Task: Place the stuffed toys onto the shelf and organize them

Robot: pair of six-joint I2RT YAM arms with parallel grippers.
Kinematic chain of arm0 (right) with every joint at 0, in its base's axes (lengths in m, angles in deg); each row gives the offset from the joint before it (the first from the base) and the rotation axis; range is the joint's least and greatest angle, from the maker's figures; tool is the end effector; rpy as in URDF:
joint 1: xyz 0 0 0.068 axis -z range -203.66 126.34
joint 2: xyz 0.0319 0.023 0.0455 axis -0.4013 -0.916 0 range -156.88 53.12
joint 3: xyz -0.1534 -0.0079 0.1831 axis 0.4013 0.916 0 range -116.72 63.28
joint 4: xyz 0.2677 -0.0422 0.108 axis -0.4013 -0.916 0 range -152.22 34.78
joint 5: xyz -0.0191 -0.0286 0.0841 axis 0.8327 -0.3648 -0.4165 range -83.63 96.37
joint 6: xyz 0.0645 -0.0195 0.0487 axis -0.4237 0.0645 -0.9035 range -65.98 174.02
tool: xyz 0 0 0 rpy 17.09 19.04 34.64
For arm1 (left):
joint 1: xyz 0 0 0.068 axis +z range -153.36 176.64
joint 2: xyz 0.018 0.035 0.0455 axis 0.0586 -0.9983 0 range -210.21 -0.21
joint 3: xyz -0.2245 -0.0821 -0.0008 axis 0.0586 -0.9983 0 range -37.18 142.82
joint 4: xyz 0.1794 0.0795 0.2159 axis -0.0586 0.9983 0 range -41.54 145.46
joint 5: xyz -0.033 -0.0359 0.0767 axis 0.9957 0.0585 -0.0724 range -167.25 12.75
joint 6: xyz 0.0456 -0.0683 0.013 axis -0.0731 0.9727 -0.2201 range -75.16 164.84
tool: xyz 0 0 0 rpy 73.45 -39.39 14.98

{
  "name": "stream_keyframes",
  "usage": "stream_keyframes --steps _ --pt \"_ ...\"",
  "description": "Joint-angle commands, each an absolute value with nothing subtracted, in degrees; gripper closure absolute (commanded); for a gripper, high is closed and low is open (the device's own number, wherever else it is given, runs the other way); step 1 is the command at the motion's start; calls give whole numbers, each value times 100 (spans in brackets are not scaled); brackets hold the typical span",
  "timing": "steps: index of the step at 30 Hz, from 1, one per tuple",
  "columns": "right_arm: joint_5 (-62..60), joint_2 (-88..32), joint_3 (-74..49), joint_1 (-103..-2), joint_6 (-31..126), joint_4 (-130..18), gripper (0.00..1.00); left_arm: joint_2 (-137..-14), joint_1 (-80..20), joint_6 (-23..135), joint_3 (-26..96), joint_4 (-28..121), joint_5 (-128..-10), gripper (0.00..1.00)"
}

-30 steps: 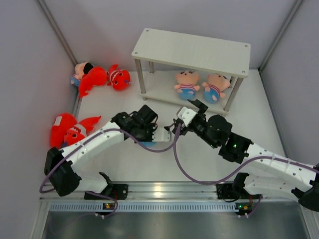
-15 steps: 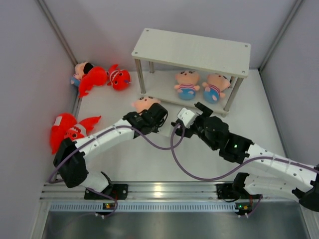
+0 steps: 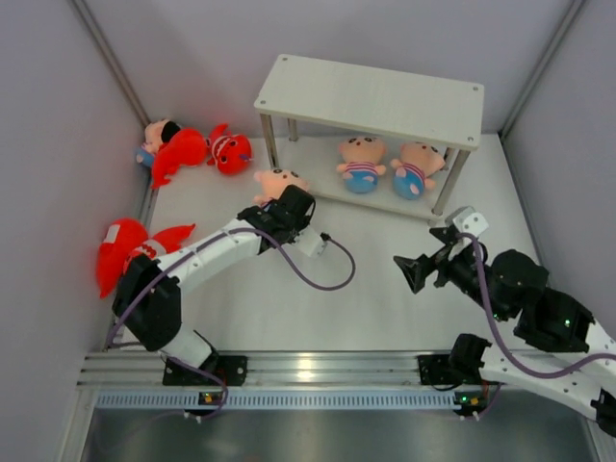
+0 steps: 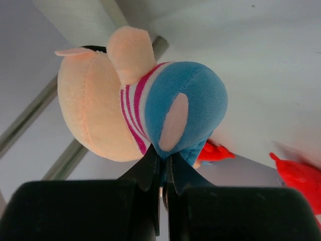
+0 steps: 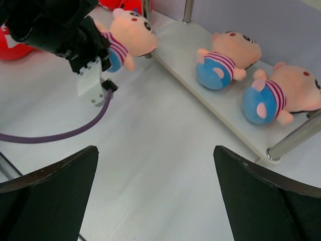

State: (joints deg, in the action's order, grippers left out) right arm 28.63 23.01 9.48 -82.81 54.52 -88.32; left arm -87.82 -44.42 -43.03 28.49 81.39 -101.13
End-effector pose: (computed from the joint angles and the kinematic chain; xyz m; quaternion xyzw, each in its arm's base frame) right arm 0.1215 0.1497 0.3716 -0.2639 0.7113 0.1825 0.6254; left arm 0.2989 -0.2214 0.1795 0.8147 0.4584 0.2983 0.1926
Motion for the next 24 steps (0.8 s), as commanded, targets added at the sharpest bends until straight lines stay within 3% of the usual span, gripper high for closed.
stream_keyframes --steps 1,8,13,24 --pt "2860 2874 703 -8351 4559 -9601 1 -8994 -4546 -4981 3375 7501 -10054 100" --pt "3062 3755 1090 -8360 5051 -9091 1 -9099 -4590 -6044 2944 6474 -9291 100" --pt "3054 3774 1195 -8360 5340 -8994 1 -9950 -4196 -6510 3550 5480 -9070 100" --pt "2992 3466 1116 -8360 5929 -8661 1 -10972 -3702 -6282 4623 5444 -9018 100"
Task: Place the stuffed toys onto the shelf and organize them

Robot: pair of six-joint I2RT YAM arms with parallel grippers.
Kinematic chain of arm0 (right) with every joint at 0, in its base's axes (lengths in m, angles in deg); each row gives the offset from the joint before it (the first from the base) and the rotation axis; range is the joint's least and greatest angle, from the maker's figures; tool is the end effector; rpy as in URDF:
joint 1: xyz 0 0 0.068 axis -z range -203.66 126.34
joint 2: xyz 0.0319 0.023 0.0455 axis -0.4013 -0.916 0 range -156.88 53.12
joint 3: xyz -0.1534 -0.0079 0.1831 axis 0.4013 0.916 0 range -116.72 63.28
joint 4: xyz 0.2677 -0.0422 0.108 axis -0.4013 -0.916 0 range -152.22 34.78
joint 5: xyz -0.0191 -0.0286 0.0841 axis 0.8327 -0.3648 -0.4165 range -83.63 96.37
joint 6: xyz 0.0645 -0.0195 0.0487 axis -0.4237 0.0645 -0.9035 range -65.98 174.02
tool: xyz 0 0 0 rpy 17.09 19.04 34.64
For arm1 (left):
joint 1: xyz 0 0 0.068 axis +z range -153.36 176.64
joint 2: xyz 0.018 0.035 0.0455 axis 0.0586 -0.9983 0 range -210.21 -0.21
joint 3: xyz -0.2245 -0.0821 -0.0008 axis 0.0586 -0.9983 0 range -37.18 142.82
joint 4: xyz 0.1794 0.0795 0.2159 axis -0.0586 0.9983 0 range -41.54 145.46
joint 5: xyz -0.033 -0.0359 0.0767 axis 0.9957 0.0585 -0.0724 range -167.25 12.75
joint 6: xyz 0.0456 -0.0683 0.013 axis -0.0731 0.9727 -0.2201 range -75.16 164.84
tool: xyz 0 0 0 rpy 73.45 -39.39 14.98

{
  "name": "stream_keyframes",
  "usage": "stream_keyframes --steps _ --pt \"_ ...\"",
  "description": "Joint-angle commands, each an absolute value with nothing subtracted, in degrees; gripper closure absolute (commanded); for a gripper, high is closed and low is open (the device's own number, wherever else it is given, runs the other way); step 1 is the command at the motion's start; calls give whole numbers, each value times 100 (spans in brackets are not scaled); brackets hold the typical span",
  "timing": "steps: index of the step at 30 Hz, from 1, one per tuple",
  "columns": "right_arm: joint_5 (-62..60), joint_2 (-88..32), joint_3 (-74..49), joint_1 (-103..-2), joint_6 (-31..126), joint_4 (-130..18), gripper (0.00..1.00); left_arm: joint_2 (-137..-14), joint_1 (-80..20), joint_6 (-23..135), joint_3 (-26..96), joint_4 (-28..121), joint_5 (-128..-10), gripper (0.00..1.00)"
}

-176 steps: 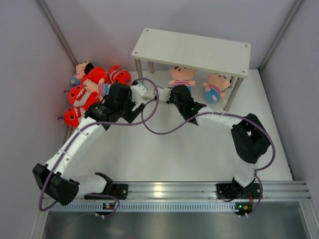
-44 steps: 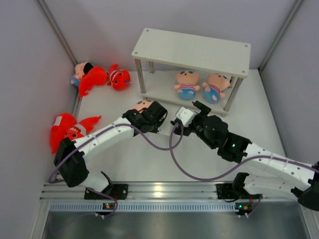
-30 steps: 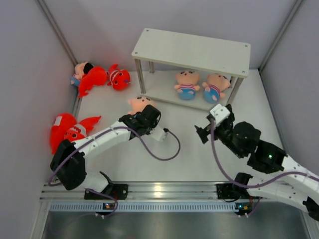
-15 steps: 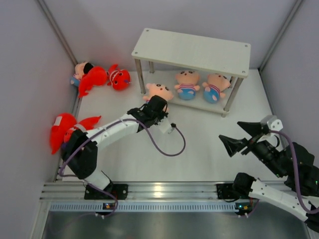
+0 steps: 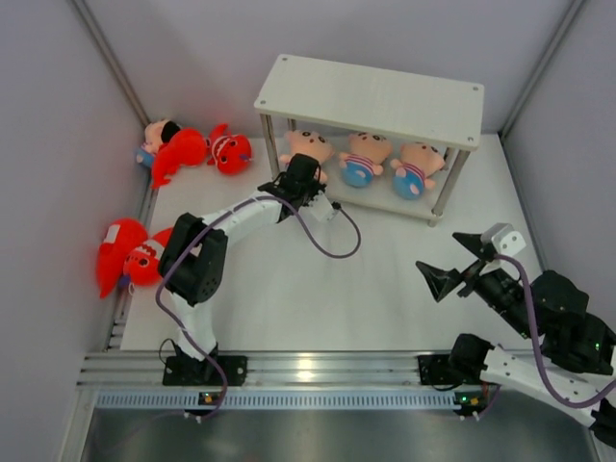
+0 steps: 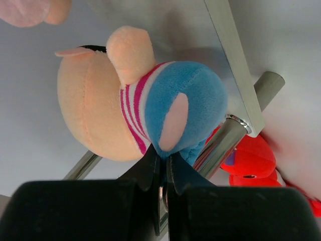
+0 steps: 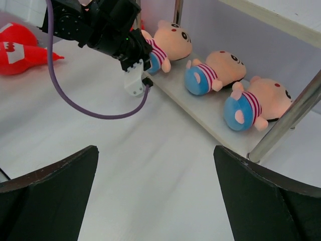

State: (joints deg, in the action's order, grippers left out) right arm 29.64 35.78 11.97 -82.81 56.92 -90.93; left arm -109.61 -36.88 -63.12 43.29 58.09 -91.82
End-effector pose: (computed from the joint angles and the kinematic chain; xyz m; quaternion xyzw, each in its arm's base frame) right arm 0.0956 0.1040 0.3821 -0.2420 0.6748 0.1939 0.6697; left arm 0.4106 -0.2501 0.1579 0.8255 0.3467 0.3514 0.2737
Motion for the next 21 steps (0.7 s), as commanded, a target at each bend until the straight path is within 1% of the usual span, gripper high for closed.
stream_keyframes --steps 1,5,9,12,15,16,21 --pt "3001 3423 1142 -8360 5956 -8616 1 -11016 -3667 -6282 4632 5444 -8895 100" --pt "2948 3265 1204 -8360 6096 -8475 1 -11340 -3492 -6247 4913 5058 -8683 100" --pt "2983 3019 1169 -8360 6176 -8467 1 -11867 -3325 -6194 5413 5005 -8657 100" --pt "2992 2922 1143 -8360 6211 -8458 1 -11887 -3263 -6115 5555 5005 -8578 100" --pt "2869 2921 1178 -8360 6255 -8353 1 -11589 -3228 -5984 5371 5320 -8174 90" --pt "2861 2939 1221 -8360 6264 -8300 1 -11518 -3228 -5922 5257 5391 -8121 82" --pt "2773 2930 1283 -8360 6334 -8124 1 -11105 -3254 -5869 4791 5453 -7972 73"
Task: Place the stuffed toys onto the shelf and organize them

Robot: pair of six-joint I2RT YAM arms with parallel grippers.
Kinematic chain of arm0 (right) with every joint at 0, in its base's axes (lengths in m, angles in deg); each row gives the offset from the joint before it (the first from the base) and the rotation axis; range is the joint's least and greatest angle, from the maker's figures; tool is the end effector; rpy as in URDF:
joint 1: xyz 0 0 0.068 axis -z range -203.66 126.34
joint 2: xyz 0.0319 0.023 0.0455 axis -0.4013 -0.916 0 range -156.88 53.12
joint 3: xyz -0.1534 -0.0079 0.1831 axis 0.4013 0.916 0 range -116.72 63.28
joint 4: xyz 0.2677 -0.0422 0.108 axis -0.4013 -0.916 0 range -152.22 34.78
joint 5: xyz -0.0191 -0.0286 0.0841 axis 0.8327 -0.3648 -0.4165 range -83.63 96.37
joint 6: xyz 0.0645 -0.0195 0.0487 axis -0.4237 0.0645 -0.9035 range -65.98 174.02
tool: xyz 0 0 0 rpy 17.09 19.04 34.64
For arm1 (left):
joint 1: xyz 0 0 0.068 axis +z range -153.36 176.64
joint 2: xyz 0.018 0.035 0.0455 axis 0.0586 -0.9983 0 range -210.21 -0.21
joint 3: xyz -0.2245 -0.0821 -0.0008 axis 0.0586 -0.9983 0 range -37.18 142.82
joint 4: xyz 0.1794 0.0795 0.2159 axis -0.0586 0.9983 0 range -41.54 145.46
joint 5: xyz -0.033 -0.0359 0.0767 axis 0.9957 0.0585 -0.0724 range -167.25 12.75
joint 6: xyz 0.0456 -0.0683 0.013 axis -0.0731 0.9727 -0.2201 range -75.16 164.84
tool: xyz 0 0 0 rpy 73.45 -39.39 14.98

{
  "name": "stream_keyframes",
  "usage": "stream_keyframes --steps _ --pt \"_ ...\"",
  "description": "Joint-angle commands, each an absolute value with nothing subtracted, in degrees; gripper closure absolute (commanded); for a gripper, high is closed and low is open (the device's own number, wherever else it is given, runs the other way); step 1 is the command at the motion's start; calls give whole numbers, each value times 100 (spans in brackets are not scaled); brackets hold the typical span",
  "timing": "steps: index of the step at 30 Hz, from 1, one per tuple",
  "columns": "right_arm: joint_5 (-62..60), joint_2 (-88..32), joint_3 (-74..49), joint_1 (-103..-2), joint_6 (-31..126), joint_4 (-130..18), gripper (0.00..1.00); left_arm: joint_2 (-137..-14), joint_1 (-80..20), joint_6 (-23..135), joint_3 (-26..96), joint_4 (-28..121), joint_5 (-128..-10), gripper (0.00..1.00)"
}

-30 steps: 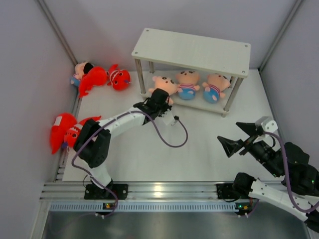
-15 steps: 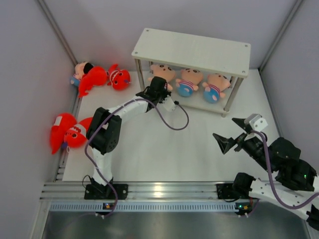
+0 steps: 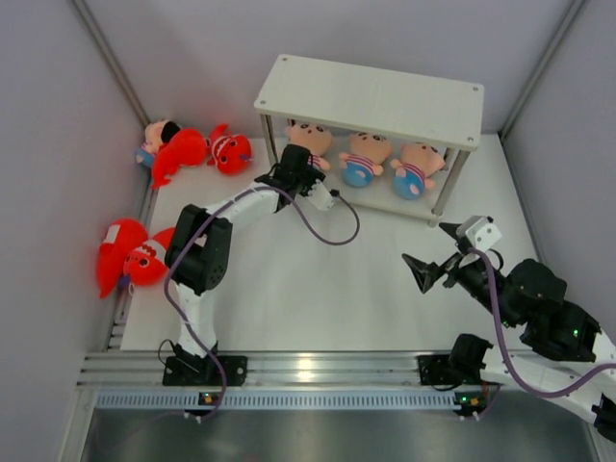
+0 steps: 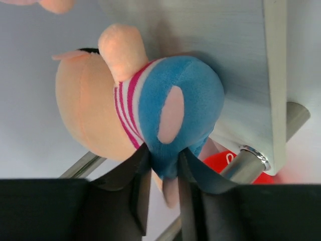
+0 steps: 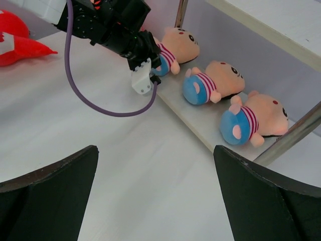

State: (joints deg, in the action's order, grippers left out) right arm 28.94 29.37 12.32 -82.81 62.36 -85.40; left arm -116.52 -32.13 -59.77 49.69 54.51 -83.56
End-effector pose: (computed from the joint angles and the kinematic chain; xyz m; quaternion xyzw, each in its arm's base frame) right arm 0.1112 0.1318 0.3785 -0.2830 0.6661 0.1616 0.6709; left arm 0.4520 -0.2391 0.1499 0.8052 0.3744 0.3196 0.3306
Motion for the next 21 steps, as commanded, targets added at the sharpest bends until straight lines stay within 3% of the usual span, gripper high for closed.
stream_keyframes --steps 1,5,6,16,21 --pt "2747 2930 1266 -8360 6334 -8115 1 -11060 -3271 -5852 4703 5453 -7963 67" --pt "2676 2851 1231 -8360 6273 -8150 1 -11042 -3333 -5746 4667 5453 -8085 39" --pt "2676 2825 1231 -8360 6255 -8176 1 -11051 -3333 -5711 4702 5453 -8129 27" --pt "2597 2895 1231 -8369 6079 -8159 1 -10384 -3552 -5159 4413 5557 -8393 16" --pt "2465 2343 1020 -8360 5939 -8255 1 -9753 -4236 -3859 4421 7533 -8789 15"
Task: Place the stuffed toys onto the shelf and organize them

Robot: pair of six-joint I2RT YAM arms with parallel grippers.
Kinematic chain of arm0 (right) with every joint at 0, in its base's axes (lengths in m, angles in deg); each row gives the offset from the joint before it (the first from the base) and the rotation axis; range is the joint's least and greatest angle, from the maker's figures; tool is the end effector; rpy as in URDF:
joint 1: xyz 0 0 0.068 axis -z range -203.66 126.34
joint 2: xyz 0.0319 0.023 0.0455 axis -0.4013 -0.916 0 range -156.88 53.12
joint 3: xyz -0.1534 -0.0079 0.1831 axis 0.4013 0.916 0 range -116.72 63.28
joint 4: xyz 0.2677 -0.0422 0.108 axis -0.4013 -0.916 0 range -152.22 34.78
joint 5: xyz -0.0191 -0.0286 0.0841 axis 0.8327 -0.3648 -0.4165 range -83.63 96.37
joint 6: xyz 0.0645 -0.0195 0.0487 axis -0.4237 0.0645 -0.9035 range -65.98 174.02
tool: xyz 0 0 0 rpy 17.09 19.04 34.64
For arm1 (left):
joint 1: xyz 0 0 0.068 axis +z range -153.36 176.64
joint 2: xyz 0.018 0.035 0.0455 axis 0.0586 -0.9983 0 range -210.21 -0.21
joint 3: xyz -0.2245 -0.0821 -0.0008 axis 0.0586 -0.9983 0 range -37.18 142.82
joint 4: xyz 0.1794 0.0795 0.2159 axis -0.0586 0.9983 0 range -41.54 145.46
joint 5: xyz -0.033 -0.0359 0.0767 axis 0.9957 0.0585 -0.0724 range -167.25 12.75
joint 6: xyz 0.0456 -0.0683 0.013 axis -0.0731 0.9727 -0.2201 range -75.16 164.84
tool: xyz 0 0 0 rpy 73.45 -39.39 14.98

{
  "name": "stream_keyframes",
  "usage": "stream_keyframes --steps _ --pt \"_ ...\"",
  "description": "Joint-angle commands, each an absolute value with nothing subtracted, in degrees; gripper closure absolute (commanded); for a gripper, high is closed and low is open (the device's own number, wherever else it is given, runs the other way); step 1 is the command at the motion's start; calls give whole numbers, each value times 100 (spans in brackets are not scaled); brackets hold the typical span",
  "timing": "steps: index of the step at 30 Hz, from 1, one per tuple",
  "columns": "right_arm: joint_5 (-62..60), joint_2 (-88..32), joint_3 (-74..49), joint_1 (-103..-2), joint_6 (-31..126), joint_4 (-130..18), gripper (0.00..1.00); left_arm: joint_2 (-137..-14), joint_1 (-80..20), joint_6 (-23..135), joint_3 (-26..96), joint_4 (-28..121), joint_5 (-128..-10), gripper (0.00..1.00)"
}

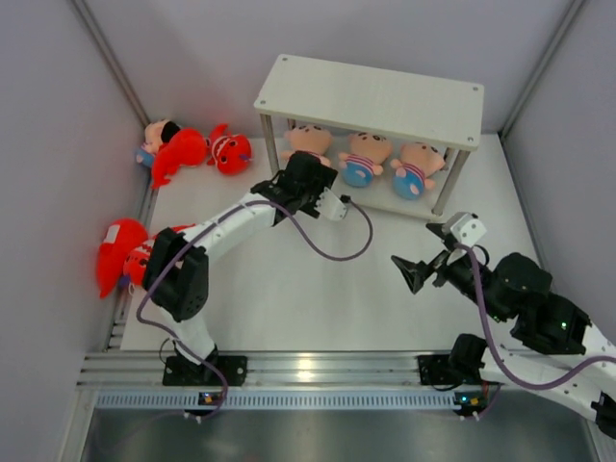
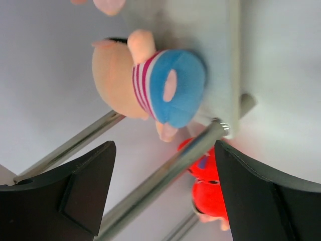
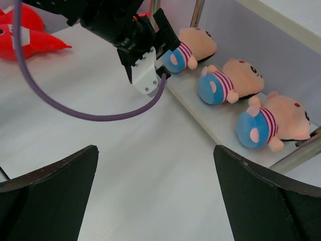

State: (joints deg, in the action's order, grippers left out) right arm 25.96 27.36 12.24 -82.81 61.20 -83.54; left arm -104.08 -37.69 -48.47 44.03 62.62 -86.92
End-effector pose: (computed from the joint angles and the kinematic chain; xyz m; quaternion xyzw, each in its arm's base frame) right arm 0.1137 0.1428 0.3781 -0.2932 0.6625 0.1862 0.6637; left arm 0.3952 -0.2552 0.1971 0.7830 0.4270 0.2852 0.3511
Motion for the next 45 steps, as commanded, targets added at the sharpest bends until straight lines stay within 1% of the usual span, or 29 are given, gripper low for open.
stream_keyframes --steps 1,2,5,6,8,9,10,12,13,14,15,16,17,19,20,22,23,24,25,26,28,29,32,36,37,42,43,44,45 --pt "2439 2280 950 -8360 5878 -8273 1 -9629 -4334 -3326 4386 7867 -8754 15" --pt "2421 2227 932 -8360 5842 -8299 1 -9488 -4431 -3051 4342 8218 -8701 15" --pt "2290 2130 958 -8360 5780 -8221 1 -8838 -4791 -2101 4088 8484 -8665 15" --pt "2237 2104 967 -8360 5780 -8160 1 -8558 -4957 -1838 4052 8633 -8796 11" --pt "2079 2069 976 -8360 5754 -8106 1 -8328 -5038 -1073 4069 8844 -9042 8" --pt "2043 2008 976 -8360 5745 -8054 1 -8213 -5064 -853 4130 9220 -9209 6" --pt "1991 1964 976 -8360 5728 -8036 1 -8195 -5065 -442 4148 9467 -9733 6" --pt "1903 1867 958 -8360 5710 -7983 1 -8212 -5021 -35 4000 9819 -10359 6" --pt "1807 1814 923 -8360 5710 -7940 0 -8204 -4994 358 3938 10230 -10875 6" --pt "1745 1770 906 -8360 5710 -7913 1 -8203 -4942 571 3877 10408 -11002 5" --pt "1657 1683 871 -8369 5710 -7878 0 -8177 -4715 808 3868 10584 -11064 4" --pt "1622 1621 844 -8360 5710 -7834 1 -8160 -4556 1237 3946 10951 -10804 4" --pt "1578 1534 826 -8360 5710 -7816 1 -8168 -4050 1424 4051 11138 -10584 2" --pt "1455 1419 739 -8360 5728 -7807 1 -8186 -3363 1925 4385 11280 -10424 2" --pt "1428 1305 695 -8360 5736 -7825 1 -8134 -2646 2057 4508 11280 -10275 4" --pt "1375 1173 598 -8360 5745 -7877 1 -8011 -1974 2138 4544 11254 -9837 3" --pt "1366 1042 572 -8360 5745 -7886 1 -7888 -1301 2138 4527 11262 -9417 2" --pt "1366 971 554 -8360 5745 -7878 1 -7887 -955 2112 4509 11262 -9186 2" --pt "1349 901 502 -8369 5745 -7886 1 -7904 -638 2050 4483 11245 -9054 2" --pt "1340 778 484 -8360 5737 -7886 1 -7939 79 1998 4422 11184 -8965 2" --pt "1252 637 405 -8360 5728 -7878 1 -8019 681 1848 4334 11087 -8763 2" --pt "1226 506 378 -8360 5719 -7869 1 -8088 1145 1778 4194 11008 -8727 2" --pt "1217 233 247 -8360 5719 -7851 1 -8142 1710 1488 3782 10604 -8657 2" --pt "1200 -93 80 -8360 5728 -7781 1 -8440 1879 1154 3314 10138 -8543 2" --pt "1191 -163 62 -8360 5736 -7746 1 -8554 1896 1153 3279 9981 -8395 2" --pt "1182 -550 -175 -8369 5754 -7851 1 -9468 2221 1416 3533 9628 -8411 2" --pt "1190 -568 -184 -8360 5771 -7869 1 -9565 2274 1460 3568 9645 -8402 5" --pt "1191 -585 -184 -8360 5789 -7878 1 -9653 2361 1461 3551 9654 -8367 14" --pt "1208 -603 -167 -8360 5833 -7860 1 -9671 2380 1444 3499 9637 -8349 19"
